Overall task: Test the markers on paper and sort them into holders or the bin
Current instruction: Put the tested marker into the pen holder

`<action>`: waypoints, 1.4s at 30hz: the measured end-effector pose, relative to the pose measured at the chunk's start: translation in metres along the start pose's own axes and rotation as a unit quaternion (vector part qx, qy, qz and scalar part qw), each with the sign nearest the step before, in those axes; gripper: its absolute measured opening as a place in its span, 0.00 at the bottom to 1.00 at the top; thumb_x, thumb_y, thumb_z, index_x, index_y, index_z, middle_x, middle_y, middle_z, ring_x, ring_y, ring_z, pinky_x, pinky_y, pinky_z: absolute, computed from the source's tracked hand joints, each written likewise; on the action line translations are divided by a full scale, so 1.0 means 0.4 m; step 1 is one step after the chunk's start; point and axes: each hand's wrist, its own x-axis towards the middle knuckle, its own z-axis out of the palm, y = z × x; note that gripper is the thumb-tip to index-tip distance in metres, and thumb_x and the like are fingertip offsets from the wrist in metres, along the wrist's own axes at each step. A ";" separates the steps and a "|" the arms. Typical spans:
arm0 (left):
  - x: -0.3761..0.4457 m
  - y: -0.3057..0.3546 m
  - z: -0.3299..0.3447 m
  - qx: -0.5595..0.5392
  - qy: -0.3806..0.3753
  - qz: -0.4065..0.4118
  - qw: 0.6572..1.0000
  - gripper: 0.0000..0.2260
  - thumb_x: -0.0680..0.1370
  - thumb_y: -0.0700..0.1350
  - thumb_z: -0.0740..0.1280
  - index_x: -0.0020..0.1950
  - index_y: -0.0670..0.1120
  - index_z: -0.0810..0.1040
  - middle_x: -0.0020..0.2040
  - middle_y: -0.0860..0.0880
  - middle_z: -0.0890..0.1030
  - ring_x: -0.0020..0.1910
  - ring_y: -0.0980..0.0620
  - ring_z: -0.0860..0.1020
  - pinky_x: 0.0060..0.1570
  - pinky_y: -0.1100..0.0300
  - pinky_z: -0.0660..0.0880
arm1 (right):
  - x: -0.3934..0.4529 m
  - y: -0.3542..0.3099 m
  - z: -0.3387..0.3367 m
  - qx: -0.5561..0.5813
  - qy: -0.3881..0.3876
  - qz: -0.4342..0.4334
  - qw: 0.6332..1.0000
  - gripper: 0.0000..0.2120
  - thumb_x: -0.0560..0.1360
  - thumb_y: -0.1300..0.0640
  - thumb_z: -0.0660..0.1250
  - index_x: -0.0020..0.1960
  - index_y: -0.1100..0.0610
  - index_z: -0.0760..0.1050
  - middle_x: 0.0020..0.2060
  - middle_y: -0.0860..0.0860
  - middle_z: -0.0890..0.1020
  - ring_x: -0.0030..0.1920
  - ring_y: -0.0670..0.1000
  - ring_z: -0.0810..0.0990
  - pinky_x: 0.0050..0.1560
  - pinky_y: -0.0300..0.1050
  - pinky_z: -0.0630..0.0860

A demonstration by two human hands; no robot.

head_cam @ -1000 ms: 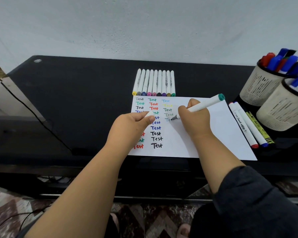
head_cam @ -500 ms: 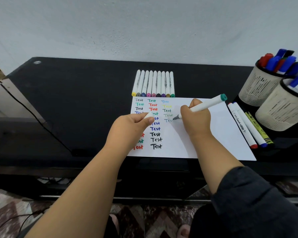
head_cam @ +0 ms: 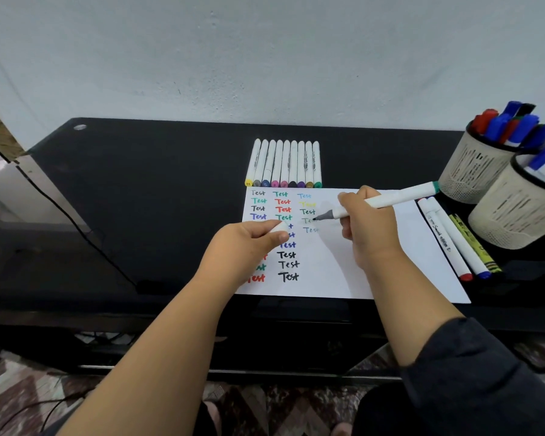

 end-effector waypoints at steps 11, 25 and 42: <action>-0.019 0.013 -0.004 -0.046 -0.063 0.033 0.996 0.10 0.72 0.49 0.73 0.53 0.56 0.83 0.48 0.62 0.82 0.46 0.63 0.79 0.42 0.70 0.75 | -0.051 -0.023 0.018 0.047 -0.094 -0.006 0.994 0.22 0.75 0.68 0.61 0.28 0.54 0.58 0.25 0.51 0.65 0.21 0.45 0.60 0.22 0.36 0.57; -0.031 0.025 -0.006 -0.043 -0.082 0.061 0.994 0.08 0.72 0.47 0.72 0.45 0.62 0.82 0.43 0.64 0.83 0.46 0.64 0.80 0.41 0.71 0.76 | -0.078 -0.046 0.028 0.007 -0.177 0.008 0.984 0.19 0.76 0.66 0.64 0.31 0.56 0.59 0.20 0.45 0.73 0.21 0.44 0.66 0.23 0.35 0.62; -0.028 0.031 -0.022 -0.049 -0.118 0.021 0.992 0.04 0.73 0.45 0.71 0.40 0.48 0.84 0.37 0.51 0.85 0.35 0.61 0.81 0.47 0.63 0.77 | -0.073 -0.020 0.037 0.028 -0.247 0.047 0.967 0.21 0.75 0.66 0.67 0.30 0.55 0.60 0.26 0.53 0.71 0.25 0.48 0.67 0.24 0.36 0.65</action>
